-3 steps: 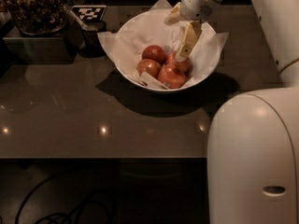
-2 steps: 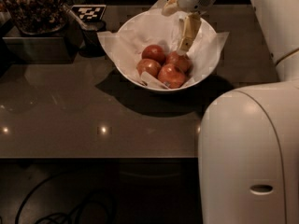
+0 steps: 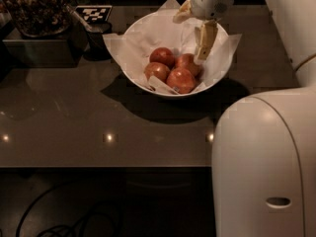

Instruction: Pick apple from white bowl

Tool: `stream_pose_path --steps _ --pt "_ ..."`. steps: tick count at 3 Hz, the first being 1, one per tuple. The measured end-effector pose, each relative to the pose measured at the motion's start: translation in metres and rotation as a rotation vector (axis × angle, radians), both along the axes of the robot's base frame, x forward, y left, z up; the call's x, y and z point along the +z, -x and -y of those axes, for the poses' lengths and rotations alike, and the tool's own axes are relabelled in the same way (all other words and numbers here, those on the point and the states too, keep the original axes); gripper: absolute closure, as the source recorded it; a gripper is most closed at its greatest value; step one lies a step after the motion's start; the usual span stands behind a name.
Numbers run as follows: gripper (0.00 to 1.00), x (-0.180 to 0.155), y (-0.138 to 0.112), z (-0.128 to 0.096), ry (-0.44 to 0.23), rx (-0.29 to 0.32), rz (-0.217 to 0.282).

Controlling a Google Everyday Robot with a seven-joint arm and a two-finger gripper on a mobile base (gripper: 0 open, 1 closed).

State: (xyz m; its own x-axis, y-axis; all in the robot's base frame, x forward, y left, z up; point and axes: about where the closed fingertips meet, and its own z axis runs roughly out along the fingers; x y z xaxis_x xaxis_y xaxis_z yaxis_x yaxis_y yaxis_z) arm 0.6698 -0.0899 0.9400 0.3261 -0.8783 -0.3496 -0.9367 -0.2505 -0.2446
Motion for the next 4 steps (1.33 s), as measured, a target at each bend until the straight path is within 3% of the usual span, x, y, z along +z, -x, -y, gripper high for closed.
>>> stream_pose_path --steps 2,4 --pt "0.11 -0.03 0.017 0.005 -0.083 0.026 -0.09" --pt "0.11 -0.039 0.017 -0.003 -0.124 0.056 -0.114"
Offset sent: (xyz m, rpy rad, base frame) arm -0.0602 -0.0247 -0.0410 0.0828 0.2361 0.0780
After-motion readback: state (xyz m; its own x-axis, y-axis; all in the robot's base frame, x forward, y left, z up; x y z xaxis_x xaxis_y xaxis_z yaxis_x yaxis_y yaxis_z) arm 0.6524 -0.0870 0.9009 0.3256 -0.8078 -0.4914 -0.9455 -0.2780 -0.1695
